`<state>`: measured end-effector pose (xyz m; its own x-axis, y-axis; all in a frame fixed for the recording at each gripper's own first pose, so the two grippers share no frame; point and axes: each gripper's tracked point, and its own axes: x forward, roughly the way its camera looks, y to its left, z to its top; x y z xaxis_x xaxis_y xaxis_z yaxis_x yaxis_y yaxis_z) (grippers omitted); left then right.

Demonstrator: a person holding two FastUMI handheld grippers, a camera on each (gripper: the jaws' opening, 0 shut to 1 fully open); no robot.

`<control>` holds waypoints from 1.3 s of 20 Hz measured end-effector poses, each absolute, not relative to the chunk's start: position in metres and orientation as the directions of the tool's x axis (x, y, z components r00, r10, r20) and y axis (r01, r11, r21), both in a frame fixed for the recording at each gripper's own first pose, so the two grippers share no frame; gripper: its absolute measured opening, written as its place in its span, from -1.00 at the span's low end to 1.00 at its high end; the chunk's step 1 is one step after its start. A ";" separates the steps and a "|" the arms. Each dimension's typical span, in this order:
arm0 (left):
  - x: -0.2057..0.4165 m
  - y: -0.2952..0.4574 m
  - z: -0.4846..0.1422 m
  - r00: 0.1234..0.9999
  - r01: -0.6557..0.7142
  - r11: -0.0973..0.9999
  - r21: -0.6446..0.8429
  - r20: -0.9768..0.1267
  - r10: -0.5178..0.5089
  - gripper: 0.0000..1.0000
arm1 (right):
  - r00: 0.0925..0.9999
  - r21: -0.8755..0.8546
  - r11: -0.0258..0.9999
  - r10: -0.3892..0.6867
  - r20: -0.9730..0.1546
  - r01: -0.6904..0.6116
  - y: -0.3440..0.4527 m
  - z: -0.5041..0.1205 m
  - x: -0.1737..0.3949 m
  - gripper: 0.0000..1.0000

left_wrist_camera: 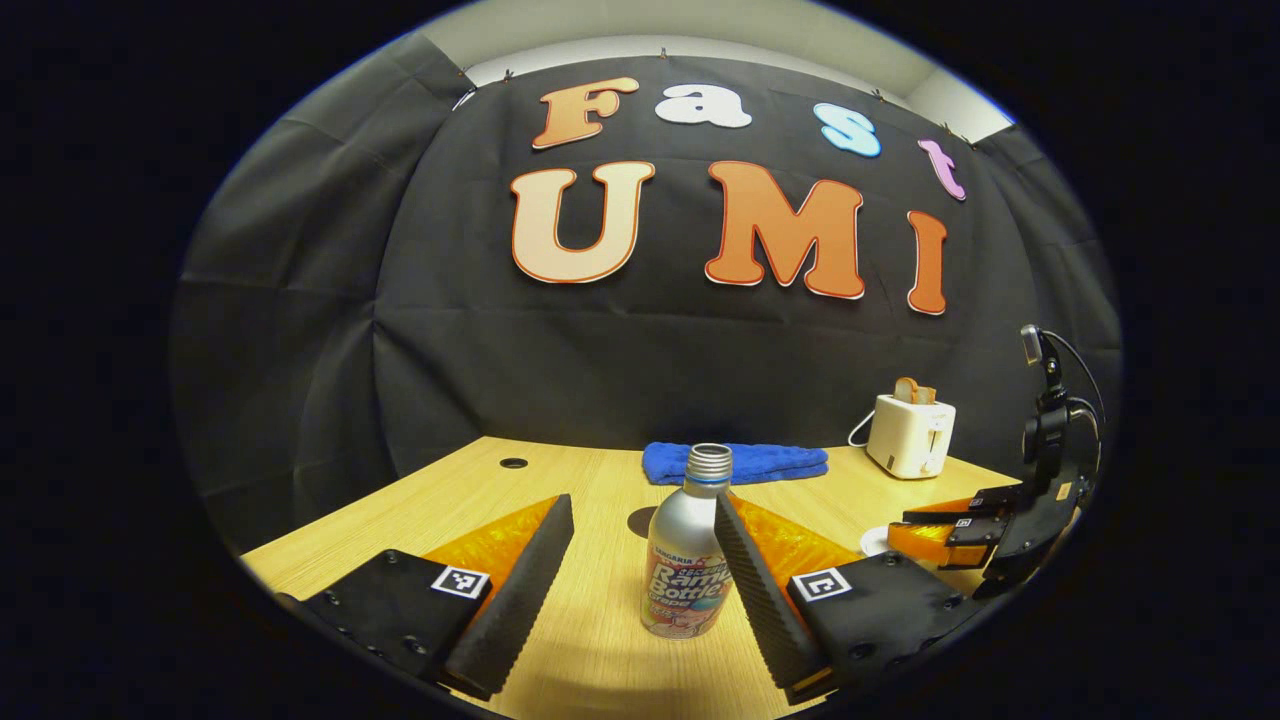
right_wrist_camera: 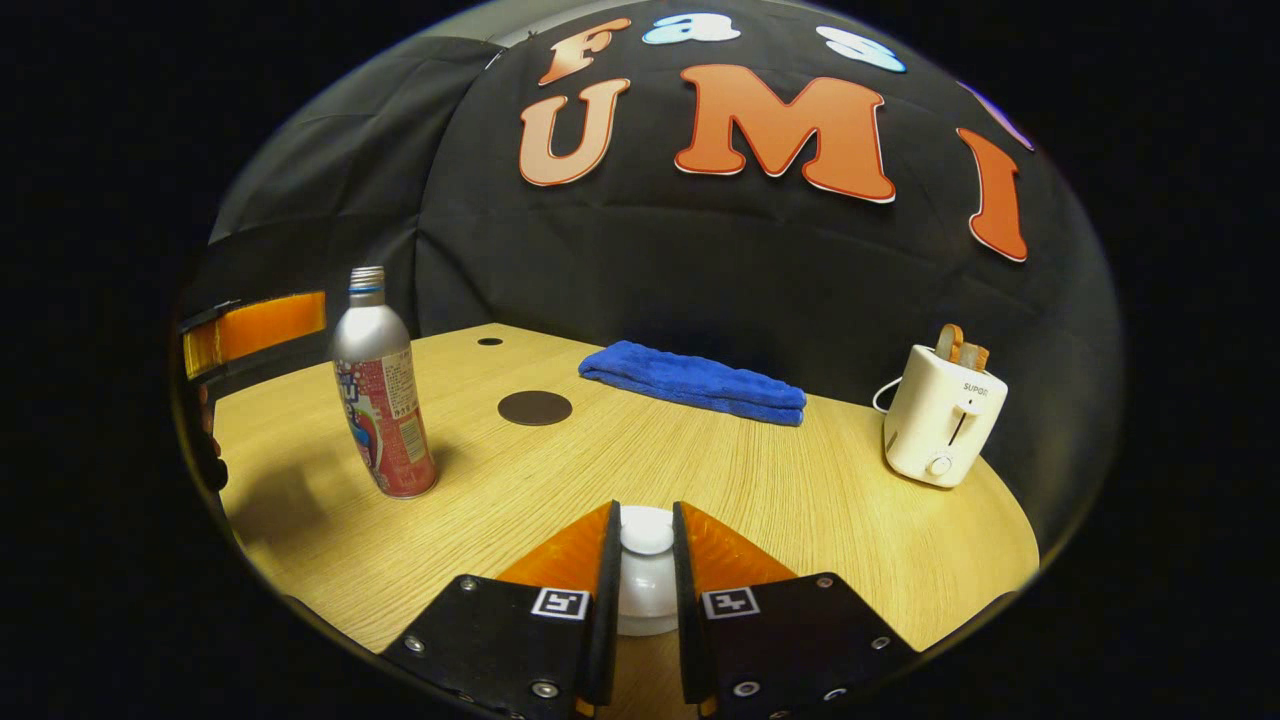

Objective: Open the teacup lid with one hand, grasp the water bottle and pour water into the teacup with the other hand; after pouring, place the water bottle on the coaster and then close the teacup lid.

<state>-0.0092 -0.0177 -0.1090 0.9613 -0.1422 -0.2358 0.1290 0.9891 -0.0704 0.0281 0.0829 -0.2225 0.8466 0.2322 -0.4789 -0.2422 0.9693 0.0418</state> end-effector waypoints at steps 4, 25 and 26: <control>-0.009 -0.025 -0.118 0.952 0.153 0.985 -0.075 -0.256 -0.167 0.89 | 0.856 0.100 0.969 0.247 -0.453 -0.227 0.080 -0.212 0.033 -0.56; 0.012 -0.061 -0.196 0.892 0.206 0.978 -0.034 -0.404 -0.202 0.89 | 0.914 0.040 0.987 0.157 -0.374 -0.153 0.018 -0.173 0.025 -0.58; 0.014 -0.059 -0.199 0.892 0.202 0.979 -0.033 -0.407 -0.198 0.89 | 0.916 0.038 0.989 0.147 -0.374 -0.143 0.013 -0.173 0.025 -0.58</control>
